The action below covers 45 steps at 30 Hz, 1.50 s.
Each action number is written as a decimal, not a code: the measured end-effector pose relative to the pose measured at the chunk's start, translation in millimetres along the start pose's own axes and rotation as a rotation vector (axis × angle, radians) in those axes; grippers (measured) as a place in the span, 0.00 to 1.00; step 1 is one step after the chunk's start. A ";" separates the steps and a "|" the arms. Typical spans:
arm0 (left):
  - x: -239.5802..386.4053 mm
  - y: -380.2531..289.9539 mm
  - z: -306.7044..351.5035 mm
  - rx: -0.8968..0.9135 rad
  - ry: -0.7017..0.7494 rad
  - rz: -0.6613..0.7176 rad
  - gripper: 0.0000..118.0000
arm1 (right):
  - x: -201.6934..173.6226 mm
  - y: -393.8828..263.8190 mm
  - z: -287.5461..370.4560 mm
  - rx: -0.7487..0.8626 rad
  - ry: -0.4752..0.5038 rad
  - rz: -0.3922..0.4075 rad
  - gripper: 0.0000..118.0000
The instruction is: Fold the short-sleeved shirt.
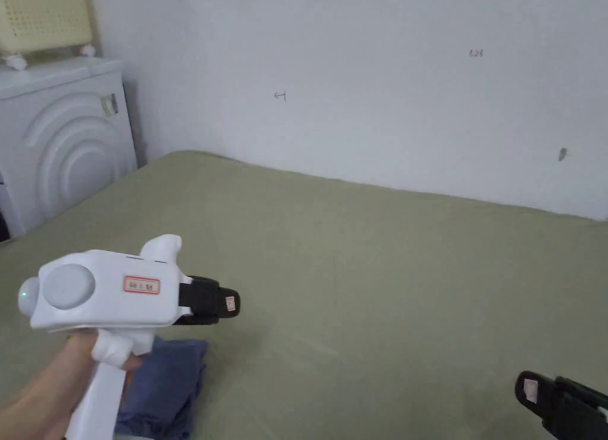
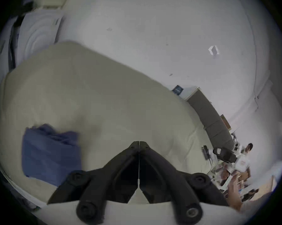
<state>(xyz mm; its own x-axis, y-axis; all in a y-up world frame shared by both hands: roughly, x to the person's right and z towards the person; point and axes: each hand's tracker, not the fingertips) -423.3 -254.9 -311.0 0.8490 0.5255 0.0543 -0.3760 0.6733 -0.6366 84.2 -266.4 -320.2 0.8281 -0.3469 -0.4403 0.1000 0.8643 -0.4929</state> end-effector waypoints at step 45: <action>253.6 -79.5 -2.4 0.573 0.420 -0.513 1.00 | -64.1 46.1 96.4 0.431 -0.493 0.345 0.64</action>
<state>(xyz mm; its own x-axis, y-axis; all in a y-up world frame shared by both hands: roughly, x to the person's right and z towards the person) -177.2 -176.4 -248.4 0.9887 -0.0727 -0.1312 0.0568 0.9911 -0.1207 88.9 -169.2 -242.3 0.9932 0.0865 -0.0781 -0.0870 0.9962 -0.0040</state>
